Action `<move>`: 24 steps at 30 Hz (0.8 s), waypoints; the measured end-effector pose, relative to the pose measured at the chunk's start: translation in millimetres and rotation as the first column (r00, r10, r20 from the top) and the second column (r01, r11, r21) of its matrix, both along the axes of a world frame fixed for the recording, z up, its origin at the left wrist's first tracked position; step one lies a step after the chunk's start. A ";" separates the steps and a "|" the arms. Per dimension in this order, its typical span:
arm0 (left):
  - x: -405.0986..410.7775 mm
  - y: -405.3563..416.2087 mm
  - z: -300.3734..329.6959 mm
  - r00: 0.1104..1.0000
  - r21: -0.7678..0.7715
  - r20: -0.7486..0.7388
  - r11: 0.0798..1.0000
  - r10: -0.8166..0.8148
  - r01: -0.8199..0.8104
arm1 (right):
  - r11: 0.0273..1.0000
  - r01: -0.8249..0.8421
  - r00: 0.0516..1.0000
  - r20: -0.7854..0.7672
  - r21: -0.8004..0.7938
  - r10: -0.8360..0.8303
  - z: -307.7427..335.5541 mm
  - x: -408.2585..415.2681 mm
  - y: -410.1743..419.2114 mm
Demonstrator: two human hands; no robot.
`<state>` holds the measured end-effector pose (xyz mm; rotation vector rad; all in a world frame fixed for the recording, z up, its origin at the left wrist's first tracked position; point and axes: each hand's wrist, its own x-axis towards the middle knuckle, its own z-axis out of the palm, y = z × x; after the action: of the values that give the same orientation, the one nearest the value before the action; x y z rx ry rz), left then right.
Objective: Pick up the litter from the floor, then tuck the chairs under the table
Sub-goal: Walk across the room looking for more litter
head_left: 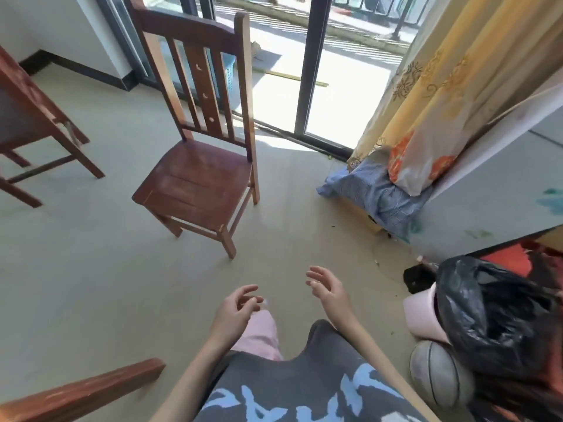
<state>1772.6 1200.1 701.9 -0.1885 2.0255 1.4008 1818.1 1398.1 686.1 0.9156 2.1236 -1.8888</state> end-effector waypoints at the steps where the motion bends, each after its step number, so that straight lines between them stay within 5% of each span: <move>1: -19.8 12.1 -3.1 1.000 -0.004 -0.003 1.000 -0.010 0.010 | 1.000 0.005 1.000 -0.008 0.000 -0.005 -2.5 -17.6 10.7; 12: -293.6 172.8 10.8 0.962 -0.028 -0.127 0.971 -0.240 0.238 | 0.996 0.084 0.996 0.033 0.016 -0.085 -24.5 -228.4 142.6; 18: -411.3 260.4 34.1 0.941 -0.006 -0.213 0.964 -0.262 0.267 | 0.989 0.149 0.989 0.019 -0.022 -0.149 -26.6 -328.1 212.4; 24: -497.4 322.1 20.6 0.969 -0.029 -0.179 0.985 -0.171 0.169 | 0.999 0.028 0.999 0.027 -0.026 -0.027 -38.9 -445.6 297.8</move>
<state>1275.2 1522.3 722.4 0.1091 2.1422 1.3374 1372.5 1695.9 647.3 0.9639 2.0765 -1.9026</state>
